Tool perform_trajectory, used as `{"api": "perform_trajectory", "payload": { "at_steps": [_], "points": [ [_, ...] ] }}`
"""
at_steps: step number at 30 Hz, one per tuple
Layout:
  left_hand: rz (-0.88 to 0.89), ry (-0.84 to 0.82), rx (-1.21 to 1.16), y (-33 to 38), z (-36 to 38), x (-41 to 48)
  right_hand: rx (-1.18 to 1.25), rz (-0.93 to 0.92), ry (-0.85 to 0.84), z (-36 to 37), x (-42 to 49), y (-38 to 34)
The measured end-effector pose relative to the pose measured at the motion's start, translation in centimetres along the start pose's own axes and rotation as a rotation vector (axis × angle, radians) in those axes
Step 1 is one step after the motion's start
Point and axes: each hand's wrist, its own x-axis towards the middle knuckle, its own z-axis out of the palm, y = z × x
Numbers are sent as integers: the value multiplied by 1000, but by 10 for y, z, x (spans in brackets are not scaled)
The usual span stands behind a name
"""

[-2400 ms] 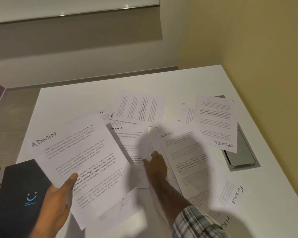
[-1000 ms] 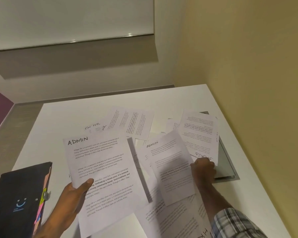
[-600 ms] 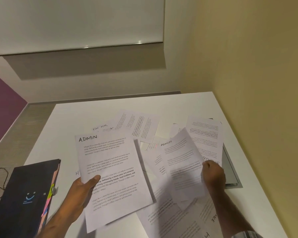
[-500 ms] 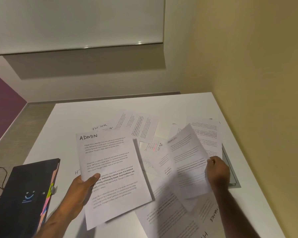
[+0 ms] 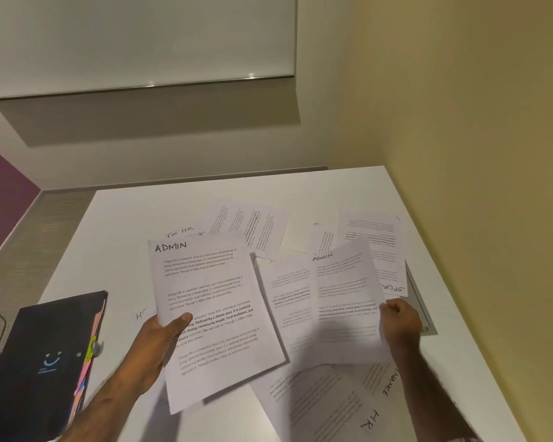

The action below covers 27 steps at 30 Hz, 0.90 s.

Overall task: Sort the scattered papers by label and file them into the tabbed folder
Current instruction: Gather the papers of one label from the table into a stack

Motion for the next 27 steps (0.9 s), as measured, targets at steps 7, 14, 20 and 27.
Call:
{"api": "perform_trajectory", "payload": {
  "at_steps": [7,14,20,27],
  "points": [
    [17,12,-31,4,-3,-4,-41,-159,86,-44,-6,-34],
    [98,-20,-64,9,0,-20,422,-163,-37,-74,-41,-89],
    [99,-106,-48,20,7,-37,602,-103,-233,-47,-105,-118],
    [93,-225,-30,39,-18,-65,553,-70,-393,2,-193,-138]
  ]
}}
